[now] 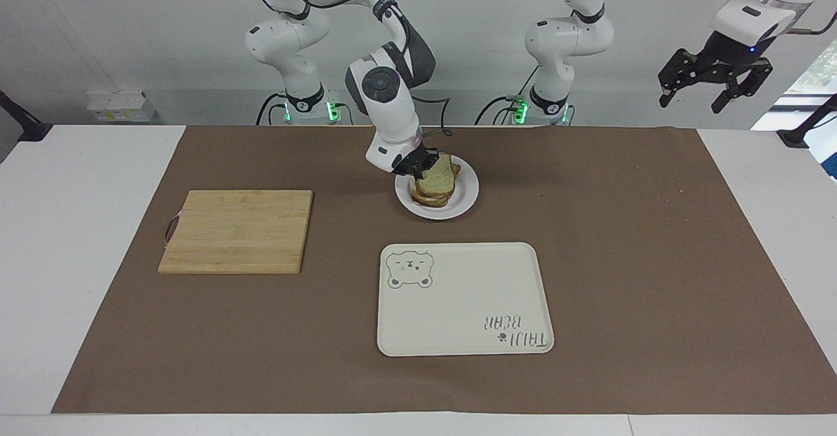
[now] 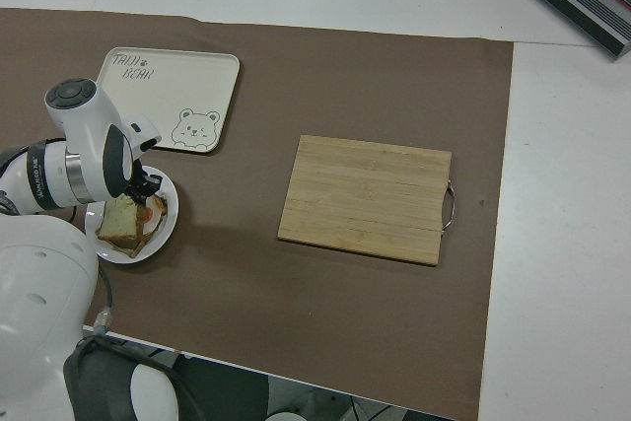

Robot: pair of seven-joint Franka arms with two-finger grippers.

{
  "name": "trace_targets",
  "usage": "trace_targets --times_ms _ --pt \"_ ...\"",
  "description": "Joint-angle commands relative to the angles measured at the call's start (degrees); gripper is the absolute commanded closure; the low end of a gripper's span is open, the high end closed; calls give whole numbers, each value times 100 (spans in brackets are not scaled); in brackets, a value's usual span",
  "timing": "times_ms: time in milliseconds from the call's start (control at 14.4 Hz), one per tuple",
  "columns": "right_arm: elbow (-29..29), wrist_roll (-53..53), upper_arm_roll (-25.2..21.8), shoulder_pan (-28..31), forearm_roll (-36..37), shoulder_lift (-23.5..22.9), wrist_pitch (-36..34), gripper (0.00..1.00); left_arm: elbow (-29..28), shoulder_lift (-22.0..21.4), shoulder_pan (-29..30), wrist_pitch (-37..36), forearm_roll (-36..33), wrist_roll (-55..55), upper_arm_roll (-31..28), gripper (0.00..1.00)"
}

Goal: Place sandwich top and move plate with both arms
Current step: 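Carry the toast with the right gripper onto the egg toast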

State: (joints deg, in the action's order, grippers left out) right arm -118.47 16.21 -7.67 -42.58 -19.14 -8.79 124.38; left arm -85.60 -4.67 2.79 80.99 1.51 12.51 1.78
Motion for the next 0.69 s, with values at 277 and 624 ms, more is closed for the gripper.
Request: trace_targets --times_ms 277,624 --pt "17 49 64 -85 -64 -325 429 29 79 -25 11 -128 -63 -47 6 0" --pt "192 5 3 257 304 -133 333 0 79 -25 11 -128 -63 -47 6 0"
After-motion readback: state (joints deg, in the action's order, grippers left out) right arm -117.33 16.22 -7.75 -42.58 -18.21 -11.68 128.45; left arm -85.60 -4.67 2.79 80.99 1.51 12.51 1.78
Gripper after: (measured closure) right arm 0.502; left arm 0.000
